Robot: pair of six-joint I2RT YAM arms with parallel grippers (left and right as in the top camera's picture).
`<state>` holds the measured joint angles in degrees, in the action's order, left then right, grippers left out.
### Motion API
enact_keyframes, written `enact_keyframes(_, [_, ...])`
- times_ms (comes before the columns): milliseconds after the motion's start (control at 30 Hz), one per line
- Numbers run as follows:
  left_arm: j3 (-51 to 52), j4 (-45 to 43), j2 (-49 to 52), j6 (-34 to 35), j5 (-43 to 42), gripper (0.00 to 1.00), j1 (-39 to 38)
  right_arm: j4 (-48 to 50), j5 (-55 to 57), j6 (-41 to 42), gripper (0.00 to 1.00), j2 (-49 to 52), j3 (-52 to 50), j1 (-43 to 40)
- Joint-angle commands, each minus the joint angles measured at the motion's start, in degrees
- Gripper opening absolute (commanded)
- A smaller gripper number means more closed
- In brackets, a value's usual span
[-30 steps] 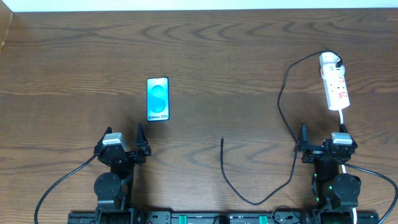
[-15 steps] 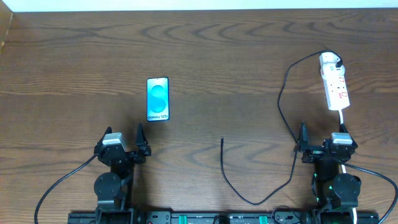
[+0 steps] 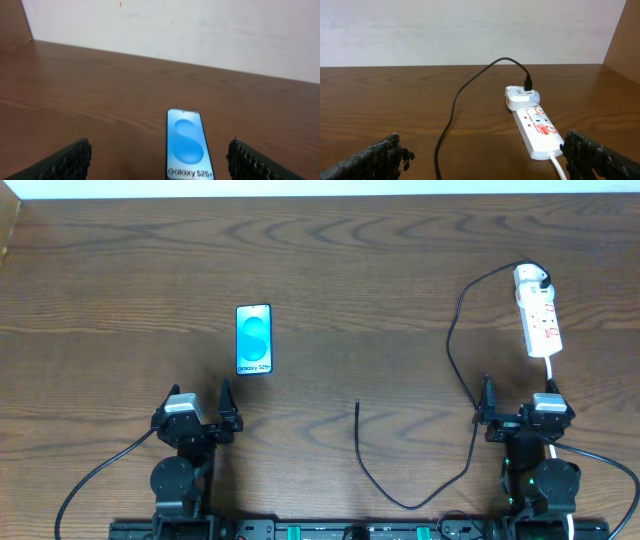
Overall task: Plug charger to phone and switch on socket
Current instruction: 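Move the left gripper forward and down over the Galaxy phone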
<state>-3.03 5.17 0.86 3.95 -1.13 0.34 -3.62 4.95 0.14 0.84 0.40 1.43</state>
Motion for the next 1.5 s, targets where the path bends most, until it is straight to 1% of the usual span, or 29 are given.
enact_keyframes(0, [-4.72, 1.97, 1.73, -1.16, 0.57, 0.87, 0.35, -0.09, 0.48, -0.85, 0.99, -0.46, -0.09, 0.52])
enact_keyframes(167, [-13.73, 6.36, 9.60, -1.20, 2.27, 0.87, 0.35, -0.09, 0.50, -0.85, 0.99, -0.46, -0.09, 0.52])
enact_keyframes(400, [-29.18, 8.81, 26.82, -1.18, 2.21, 0.87, 0.35, -0.09, 0.50, -0.85, 0.99, -0.46, -0.09, 0.52])
enact_keyframes(533, [-39.78, 12.11, 38.18, -1.18, 2.21, 0.87, 0.35, -0.09, 0.50, -0.87, 0.99, -0.46, -0.09, 0.52])
enact_keyframes(633, [-48.43, 16.85, 46.84, -1.20, 2.19, 0.87, 0.35, -0.09, 0.50, -0.85, 0.99, -0.46, -0.09, 0.52])
enact_keyframes(767, [-60.54, 25.53, 58.51, -1.20, 2.14, 0.87, 0.35, -0.09, 0.50, -0.85, 0.99, -0.46, -0.09, 0.52])
enact_keyframes(967, [-74.60, 36.33, 73.59, -1.20, 1.62, 0.87, 0.35, -0.09, 0.50, -0.85, 0.99, -0.46, -0.09, 0.52])
enact_keyframes(1133, [-79.56, 41.07, 82.47, -1.20, 0.33, 0.87, 0.17, -0.09, 0.50, -0.85, 0.99, -0.46, -0.09, 0.52])
enact_keyframes(1300, [-79.69, 41.92, 88.85, -1.18, -3.67, 0.87, 0.17, -0.09, 0.50, -0.85, 0.99, -0.46, -0.09, 0.52])
enact_keyframes(1467, [-79.67, 41.97, 92.98, -1.14, -4.04, 0.87, 0.17, -0.09, 0.48, -0.85, 0.99, -0.46, -0.09, 0.52])
